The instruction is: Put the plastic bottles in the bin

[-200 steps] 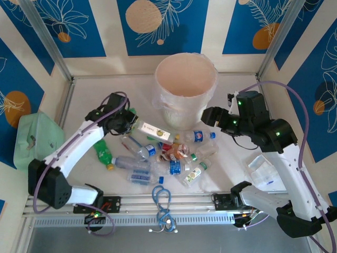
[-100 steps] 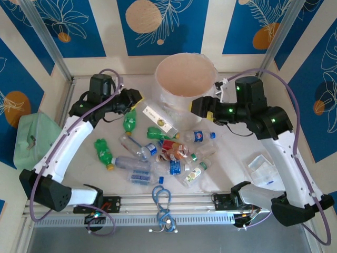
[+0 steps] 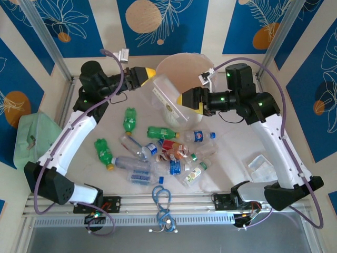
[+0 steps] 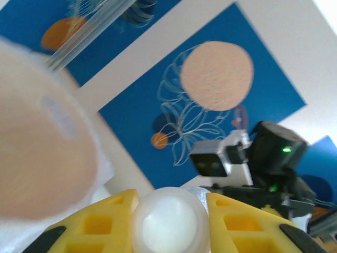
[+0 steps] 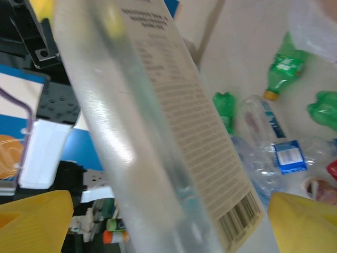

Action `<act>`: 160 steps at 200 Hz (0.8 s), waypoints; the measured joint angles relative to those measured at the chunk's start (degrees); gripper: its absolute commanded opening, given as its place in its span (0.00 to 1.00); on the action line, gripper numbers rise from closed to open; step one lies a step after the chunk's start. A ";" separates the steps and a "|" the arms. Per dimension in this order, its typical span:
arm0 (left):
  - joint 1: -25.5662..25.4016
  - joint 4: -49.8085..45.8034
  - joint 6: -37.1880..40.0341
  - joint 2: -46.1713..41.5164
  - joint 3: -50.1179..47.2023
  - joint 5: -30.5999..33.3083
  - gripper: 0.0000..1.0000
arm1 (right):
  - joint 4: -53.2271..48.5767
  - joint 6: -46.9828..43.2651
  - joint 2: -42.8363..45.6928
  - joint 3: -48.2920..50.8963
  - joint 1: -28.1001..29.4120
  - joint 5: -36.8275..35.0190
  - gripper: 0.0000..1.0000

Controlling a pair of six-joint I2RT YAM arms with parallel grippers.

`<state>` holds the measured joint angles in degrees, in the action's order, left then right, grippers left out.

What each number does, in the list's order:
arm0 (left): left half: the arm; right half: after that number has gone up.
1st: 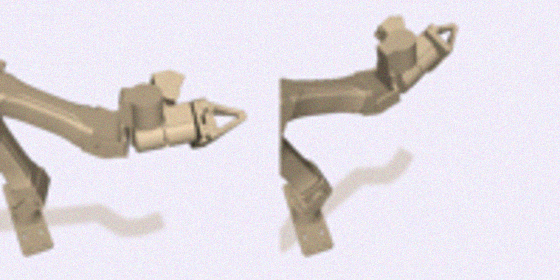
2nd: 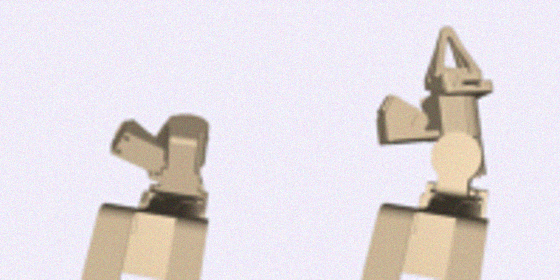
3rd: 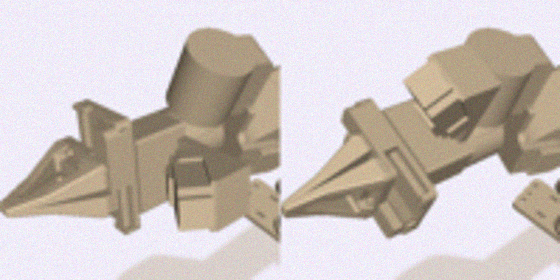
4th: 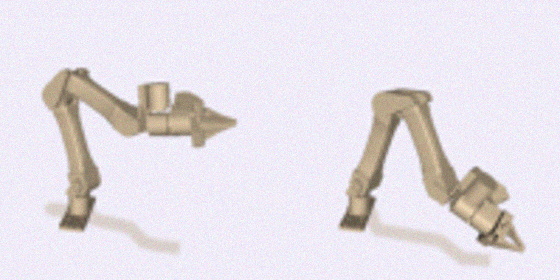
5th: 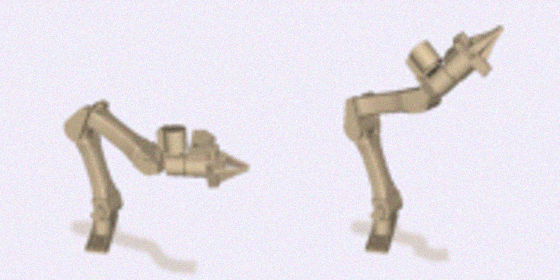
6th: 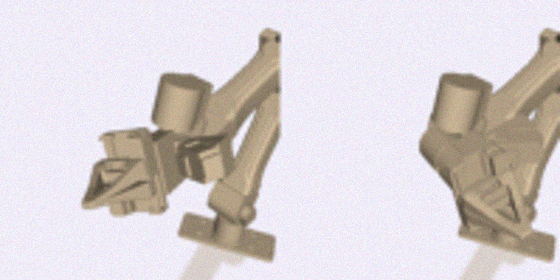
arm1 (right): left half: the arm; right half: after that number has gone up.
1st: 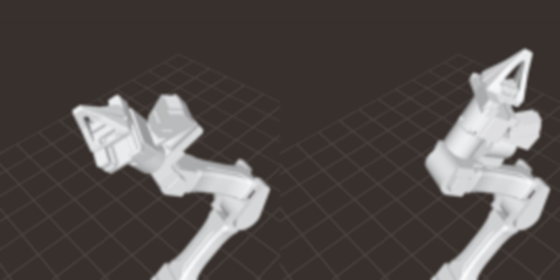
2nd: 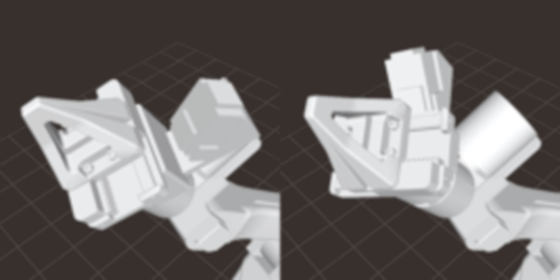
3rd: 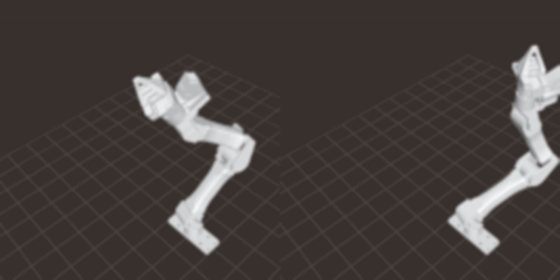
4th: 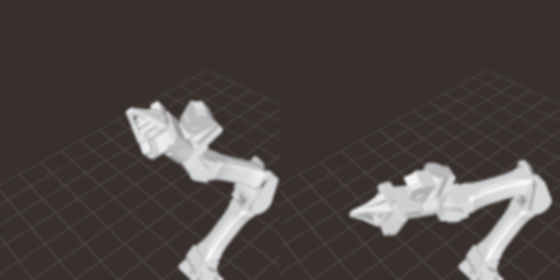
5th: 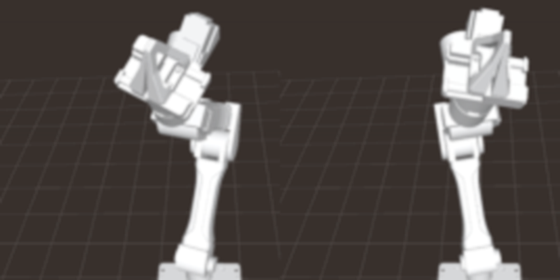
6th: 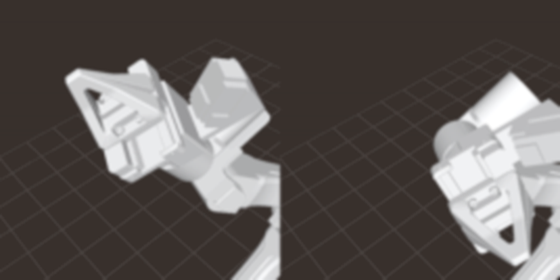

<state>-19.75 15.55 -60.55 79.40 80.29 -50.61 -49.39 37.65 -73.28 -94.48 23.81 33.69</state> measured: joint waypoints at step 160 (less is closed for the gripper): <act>0.02 45.24 -30.42 14.82 5.79 -6.21 0.23 | 18.56 9.40 5.62 7.65 0.20 10.03 0.61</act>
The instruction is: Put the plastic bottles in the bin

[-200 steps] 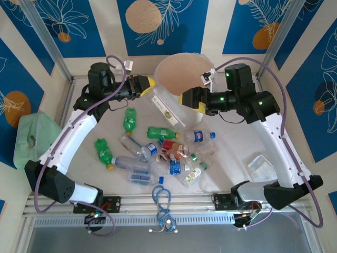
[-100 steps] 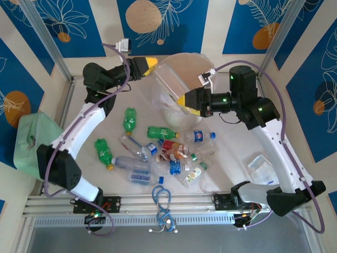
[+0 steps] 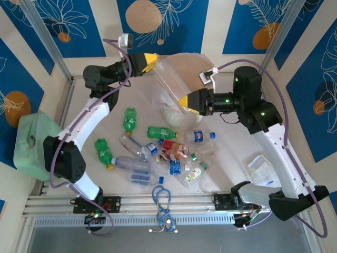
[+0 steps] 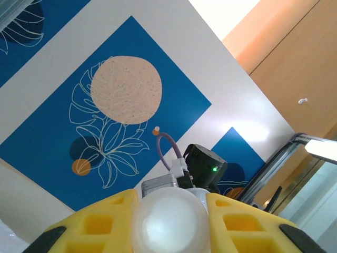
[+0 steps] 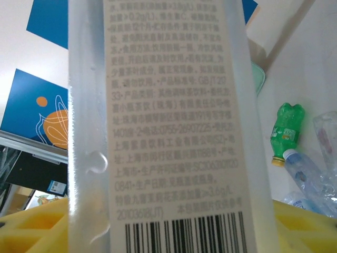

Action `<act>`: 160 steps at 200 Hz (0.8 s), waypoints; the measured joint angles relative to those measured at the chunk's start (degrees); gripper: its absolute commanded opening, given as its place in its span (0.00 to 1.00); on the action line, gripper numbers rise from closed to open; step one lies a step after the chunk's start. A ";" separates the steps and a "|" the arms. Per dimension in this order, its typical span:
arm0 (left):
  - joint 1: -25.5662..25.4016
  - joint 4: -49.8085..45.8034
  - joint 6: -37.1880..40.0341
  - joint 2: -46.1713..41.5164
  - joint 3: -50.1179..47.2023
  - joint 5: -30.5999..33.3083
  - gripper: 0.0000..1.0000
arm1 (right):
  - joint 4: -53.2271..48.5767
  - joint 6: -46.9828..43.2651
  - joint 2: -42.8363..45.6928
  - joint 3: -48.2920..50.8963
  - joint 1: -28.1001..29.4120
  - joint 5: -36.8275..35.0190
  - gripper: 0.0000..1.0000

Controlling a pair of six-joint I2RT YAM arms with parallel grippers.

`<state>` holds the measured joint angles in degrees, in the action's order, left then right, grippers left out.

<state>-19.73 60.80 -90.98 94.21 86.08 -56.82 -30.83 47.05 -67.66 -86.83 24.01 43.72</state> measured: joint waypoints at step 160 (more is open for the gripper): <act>-5.84 -26.40 17.07 -22.23 -22.08 27.04 1.00 | 8.07 4.72 -1.05 0.44 4.35 -12.31 0.53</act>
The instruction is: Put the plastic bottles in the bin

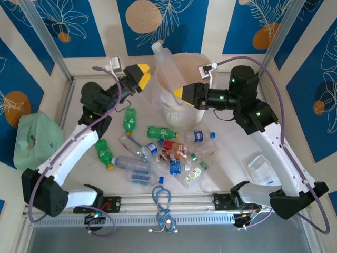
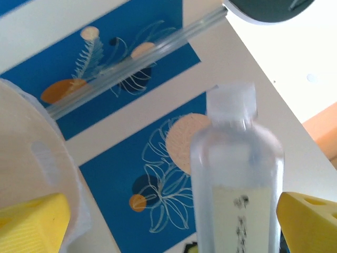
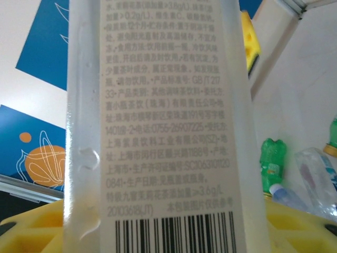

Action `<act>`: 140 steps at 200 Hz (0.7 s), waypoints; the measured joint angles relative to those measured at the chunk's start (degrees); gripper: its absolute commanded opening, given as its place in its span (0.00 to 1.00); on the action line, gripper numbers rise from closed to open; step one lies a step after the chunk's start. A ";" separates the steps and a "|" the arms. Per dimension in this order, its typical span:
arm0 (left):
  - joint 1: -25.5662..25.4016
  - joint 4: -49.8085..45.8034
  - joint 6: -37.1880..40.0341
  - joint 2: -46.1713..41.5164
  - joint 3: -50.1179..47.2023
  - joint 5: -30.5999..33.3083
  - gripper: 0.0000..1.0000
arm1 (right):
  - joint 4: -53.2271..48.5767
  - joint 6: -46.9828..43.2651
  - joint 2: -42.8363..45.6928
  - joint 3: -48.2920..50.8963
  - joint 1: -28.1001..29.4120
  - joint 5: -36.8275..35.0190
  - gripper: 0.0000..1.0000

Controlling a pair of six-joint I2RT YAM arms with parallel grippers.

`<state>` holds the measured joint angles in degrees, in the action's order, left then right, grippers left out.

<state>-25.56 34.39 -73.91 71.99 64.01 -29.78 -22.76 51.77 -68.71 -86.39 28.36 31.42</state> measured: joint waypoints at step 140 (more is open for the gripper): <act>-5.33 19.26 2.05 6.75 -0.42 3.26 0.80 | 6.95 5.35 -3.65 0.31 5.38 -5.92 0.53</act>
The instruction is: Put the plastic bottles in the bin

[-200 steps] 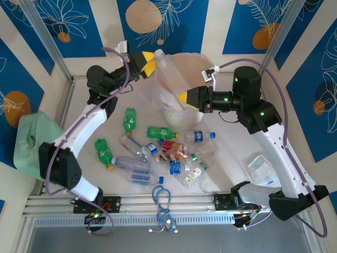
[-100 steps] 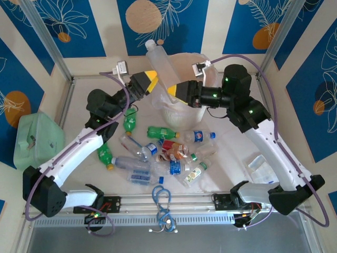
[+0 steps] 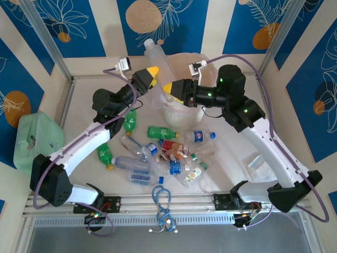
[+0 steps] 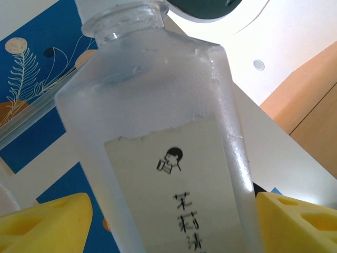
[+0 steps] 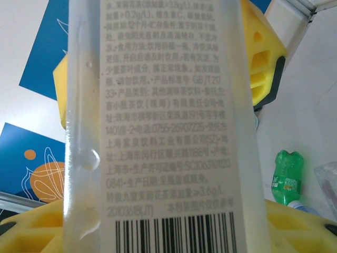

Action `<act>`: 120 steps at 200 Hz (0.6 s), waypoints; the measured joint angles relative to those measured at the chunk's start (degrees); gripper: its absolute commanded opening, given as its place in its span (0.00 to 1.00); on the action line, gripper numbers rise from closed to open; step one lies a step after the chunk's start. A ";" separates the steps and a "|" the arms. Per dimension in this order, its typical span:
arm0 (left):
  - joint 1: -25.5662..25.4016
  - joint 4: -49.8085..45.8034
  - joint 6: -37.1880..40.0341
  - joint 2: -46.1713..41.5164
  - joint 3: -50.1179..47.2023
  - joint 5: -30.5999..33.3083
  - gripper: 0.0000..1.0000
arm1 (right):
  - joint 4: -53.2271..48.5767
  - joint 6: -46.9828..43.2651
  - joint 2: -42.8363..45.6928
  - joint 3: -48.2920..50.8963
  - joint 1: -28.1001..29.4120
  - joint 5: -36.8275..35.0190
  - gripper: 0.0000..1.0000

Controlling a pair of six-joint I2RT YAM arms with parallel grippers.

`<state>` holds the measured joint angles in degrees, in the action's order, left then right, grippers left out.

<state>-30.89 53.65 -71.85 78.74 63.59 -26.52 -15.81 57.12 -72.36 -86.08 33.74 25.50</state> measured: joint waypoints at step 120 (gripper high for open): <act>0.52 0.68 -2.82 2.86 3.04 -2.32 0.74 | 6.43 2.34 0.31 4.90 1.09 -0.68 0.53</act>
<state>-30.37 54.33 -74.67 81.60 66.63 -28.84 -9.39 59.46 -72.05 -81.19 34.83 24.82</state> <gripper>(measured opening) 0.684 0.570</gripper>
